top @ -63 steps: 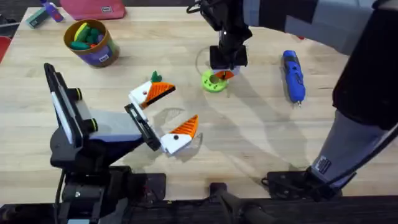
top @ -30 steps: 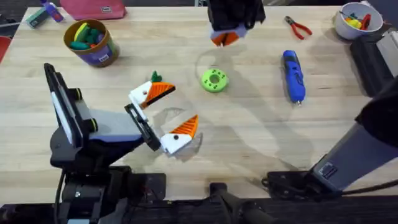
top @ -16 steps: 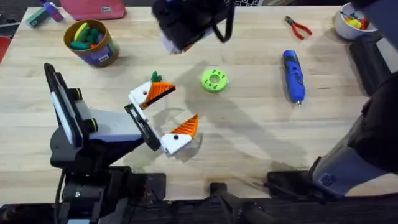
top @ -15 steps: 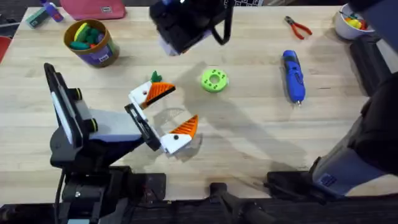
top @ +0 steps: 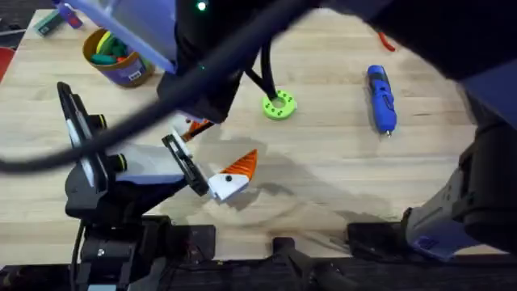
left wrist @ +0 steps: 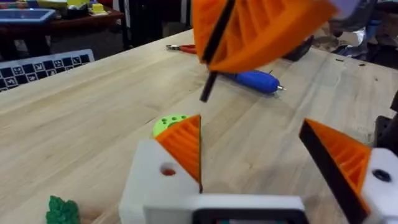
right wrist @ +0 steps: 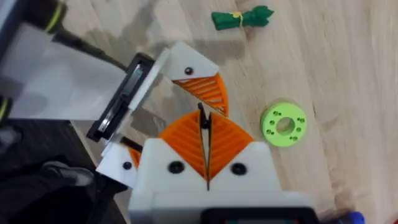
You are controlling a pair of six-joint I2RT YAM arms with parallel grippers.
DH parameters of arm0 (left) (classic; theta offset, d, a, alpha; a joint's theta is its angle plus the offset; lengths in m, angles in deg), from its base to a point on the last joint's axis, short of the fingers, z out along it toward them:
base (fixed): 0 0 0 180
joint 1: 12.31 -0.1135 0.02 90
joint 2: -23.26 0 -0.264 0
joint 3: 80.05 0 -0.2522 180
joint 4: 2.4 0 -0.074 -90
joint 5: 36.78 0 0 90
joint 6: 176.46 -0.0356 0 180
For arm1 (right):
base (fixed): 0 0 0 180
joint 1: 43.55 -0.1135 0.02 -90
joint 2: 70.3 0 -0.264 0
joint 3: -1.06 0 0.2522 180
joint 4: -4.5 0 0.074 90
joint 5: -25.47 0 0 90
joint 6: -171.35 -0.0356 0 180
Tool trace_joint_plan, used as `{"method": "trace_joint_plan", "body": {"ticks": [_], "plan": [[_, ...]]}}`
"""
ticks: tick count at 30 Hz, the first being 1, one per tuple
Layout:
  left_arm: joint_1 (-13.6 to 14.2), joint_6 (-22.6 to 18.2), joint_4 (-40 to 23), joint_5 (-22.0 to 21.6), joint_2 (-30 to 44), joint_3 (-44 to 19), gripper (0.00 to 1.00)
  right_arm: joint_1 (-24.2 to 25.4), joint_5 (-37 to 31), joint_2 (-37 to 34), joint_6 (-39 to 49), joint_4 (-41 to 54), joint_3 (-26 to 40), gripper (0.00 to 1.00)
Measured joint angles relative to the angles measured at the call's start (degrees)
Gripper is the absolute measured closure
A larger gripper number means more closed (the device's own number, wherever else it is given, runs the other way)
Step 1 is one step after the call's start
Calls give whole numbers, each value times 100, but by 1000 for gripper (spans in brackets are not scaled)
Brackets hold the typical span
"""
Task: Pick up the gripper from the table and insert it into the empty holder that is missing its gripper. Then pick up a screw, insert it into the mounting hole, and use the screwdriver to tighten it. Finally, clean up the table by picking up the vegetable and placing it into the bucket.
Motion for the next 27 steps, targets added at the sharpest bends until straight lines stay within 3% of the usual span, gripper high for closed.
{"method": "trace_joint_plan", "body": {"ticks": [7,18,27], "plan": [[0,0,1,0,0,0,16,-22,421,-6,624,-2,0,995],[0,0,0,0,2,0,16,18,463,-39,1012,264,23,995],[0,0,0,0,0,0,15,158,447,-542,1188,672,889,995]]}}
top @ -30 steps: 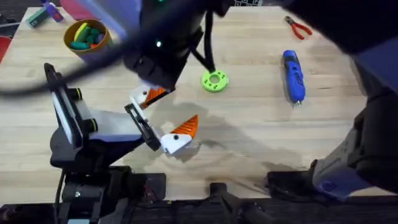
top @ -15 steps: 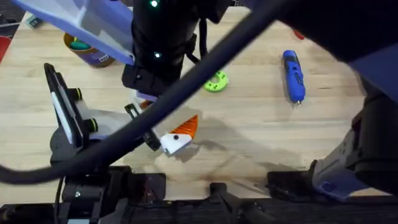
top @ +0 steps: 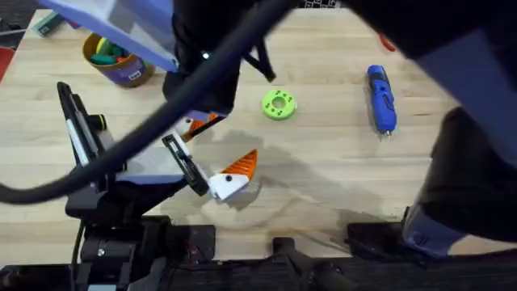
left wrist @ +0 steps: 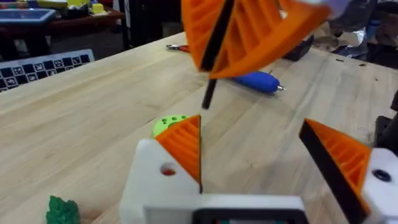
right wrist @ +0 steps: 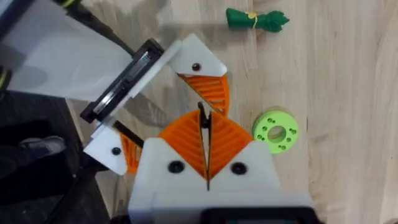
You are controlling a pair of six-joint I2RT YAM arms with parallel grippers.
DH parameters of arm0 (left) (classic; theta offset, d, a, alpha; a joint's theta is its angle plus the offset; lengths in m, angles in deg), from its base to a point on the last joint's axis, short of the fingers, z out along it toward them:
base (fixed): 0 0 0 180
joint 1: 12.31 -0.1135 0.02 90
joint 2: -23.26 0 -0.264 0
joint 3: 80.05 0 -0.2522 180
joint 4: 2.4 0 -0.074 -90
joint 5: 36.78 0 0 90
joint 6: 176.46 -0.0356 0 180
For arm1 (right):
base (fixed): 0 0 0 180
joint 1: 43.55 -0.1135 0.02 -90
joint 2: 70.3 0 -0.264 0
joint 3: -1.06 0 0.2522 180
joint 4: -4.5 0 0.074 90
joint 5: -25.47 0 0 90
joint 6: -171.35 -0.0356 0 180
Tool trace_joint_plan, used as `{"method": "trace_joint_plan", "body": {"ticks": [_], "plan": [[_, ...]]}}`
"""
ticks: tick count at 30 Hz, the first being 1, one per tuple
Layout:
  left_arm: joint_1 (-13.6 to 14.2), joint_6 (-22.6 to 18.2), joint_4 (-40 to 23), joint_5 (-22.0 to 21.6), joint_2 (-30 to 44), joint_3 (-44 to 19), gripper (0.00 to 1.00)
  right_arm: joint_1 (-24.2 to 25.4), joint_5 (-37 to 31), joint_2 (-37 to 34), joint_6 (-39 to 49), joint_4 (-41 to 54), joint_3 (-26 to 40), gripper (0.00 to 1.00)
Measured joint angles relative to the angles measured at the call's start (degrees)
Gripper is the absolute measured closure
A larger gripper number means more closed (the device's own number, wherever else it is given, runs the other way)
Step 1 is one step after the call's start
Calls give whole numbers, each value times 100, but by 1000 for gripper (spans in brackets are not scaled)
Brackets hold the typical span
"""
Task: Pick up the gripper from the table and insert it into the empty holder that is missing its gripper. Then pick up a screw, insert it into the mounting hole, and use the screwdriver to tighten it. Finally, clean up the table by picking up the vegetable and placing it into the bucket.
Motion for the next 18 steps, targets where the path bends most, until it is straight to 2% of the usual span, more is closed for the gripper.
{"method": "trace_joint_plan", "body": {"ticks": [5,18], "plan": [[0,0,0,0,0,0,14,-2,-3,-354,112,62,326,995],[0,0,0,0,0,0,15,-50,-3,-470,180,-1,348,995]]}}
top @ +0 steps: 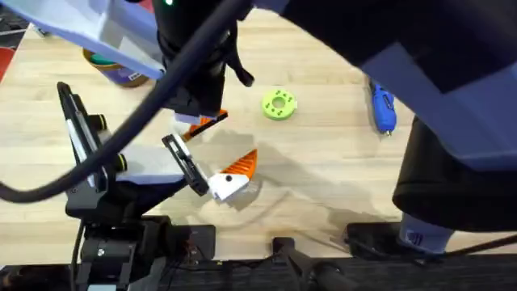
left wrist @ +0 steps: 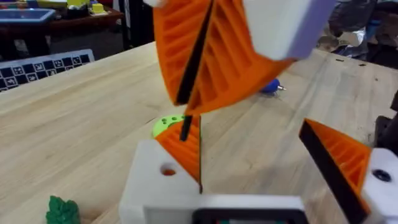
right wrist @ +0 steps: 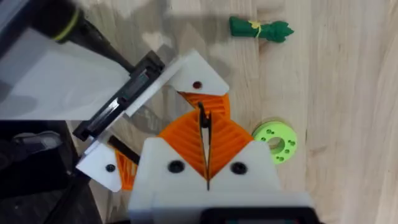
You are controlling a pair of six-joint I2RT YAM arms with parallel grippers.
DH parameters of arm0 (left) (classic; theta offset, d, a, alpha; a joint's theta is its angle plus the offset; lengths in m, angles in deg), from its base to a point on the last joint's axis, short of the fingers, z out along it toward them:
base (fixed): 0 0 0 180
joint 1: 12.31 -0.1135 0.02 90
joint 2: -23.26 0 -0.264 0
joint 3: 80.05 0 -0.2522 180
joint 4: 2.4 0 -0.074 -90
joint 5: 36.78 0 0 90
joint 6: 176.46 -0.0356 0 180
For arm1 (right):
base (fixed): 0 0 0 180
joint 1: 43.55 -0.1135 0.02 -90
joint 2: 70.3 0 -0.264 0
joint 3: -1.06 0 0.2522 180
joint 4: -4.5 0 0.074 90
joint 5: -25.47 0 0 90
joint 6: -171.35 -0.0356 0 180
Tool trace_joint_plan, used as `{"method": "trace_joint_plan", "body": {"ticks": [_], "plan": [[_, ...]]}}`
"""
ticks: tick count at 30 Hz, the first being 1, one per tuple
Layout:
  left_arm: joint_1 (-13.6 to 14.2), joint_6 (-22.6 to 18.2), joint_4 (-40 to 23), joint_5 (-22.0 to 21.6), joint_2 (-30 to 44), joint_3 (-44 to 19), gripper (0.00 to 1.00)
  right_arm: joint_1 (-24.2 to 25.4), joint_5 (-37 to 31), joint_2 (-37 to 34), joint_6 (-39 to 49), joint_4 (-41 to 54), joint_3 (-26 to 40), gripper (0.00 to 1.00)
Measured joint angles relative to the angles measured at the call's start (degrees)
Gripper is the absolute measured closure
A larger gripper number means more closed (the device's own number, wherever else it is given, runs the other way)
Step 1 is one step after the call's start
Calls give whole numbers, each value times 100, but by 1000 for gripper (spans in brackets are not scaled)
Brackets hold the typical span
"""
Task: Pick up the gripper from the table and insert it into the empty holder that is missing its gripper. Then pick up a screw, insert it into the mounting hole, and use the screwdriver to tighten it. Finally, clean up the table by picking up the vegetable and placing it into the bucket.
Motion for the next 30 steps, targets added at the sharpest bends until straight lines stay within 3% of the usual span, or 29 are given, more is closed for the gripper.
{"method": "trace_joint_plan", "body": {"ticks": [30], "plan": [[0,0,0,0,2,0,15,-76,0,-225,2,-184,15,995]]}}
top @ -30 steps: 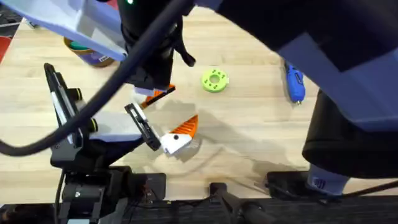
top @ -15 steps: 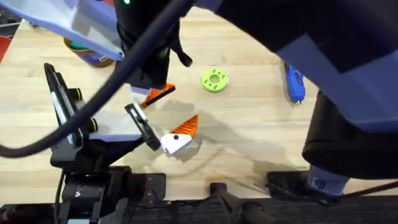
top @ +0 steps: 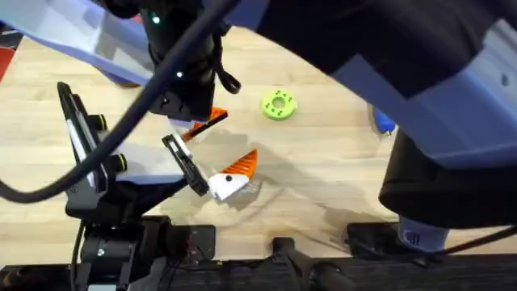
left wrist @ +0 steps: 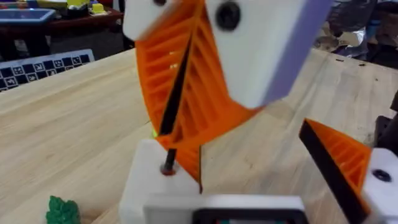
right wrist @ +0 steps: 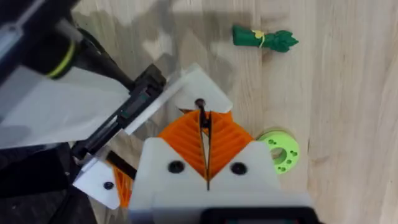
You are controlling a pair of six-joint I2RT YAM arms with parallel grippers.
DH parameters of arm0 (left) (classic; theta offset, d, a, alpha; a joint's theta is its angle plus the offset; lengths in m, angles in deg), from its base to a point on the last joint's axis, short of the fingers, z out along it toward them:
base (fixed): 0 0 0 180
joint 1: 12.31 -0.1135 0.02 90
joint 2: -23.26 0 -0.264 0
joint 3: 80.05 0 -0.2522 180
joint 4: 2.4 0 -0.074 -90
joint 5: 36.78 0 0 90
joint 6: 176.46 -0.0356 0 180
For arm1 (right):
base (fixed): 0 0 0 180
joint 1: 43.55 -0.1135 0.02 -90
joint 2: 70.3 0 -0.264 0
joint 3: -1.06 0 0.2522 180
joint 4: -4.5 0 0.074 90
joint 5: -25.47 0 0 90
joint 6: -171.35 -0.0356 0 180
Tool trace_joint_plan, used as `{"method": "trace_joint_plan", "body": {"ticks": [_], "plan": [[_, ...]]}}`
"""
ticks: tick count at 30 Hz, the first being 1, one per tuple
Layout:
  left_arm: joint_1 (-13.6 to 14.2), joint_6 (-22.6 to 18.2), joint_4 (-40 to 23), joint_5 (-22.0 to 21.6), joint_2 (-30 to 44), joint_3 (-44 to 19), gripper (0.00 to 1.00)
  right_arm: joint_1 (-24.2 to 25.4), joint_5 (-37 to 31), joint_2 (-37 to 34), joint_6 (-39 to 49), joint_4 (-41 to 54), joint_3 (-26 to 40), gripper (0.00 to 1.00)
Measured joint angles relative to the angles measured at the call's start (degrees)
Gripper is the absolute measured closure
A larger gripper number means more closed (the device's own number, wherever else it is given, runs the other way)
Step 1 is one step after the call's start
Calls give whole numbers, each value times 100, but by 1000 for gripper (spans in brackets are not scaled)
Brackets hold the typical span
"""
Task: Pick up the gripper from the table and insert it into the empty holder that is missing its gripper. Then pick up a screw, insert it into the mounting hole, and use the screwdriver to tighten it. Finally, clean up the table by picking up the vegetable and placing it into the bucket.
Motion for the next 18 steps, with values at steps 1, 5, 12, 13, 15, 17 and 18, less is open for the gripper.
{"method": "trace_joint_plan", "body": {"ticks": [1,5,12,13,15,17,18], "plan": [[0,0,0,0,-2,0,15,0,0,0,0,1,1,995],[0,0,2,0,-2,0,15,0,0,-10,0,36,2,995],[0,0,0,0,-2,0,16,0,0,-50,0,48,2,995],[0,0,2,0,1,0,15,0,0,-48,0,47,3,995],[0,0,0,0,-2,0,15,0,0,-48,0,46,4,995],[0,0,0,0,-1,0,15,0,0,-48,0,38,4,995],[0,0,0,0,-2,0,15,0,0,-48,0,35,4,995]]}}
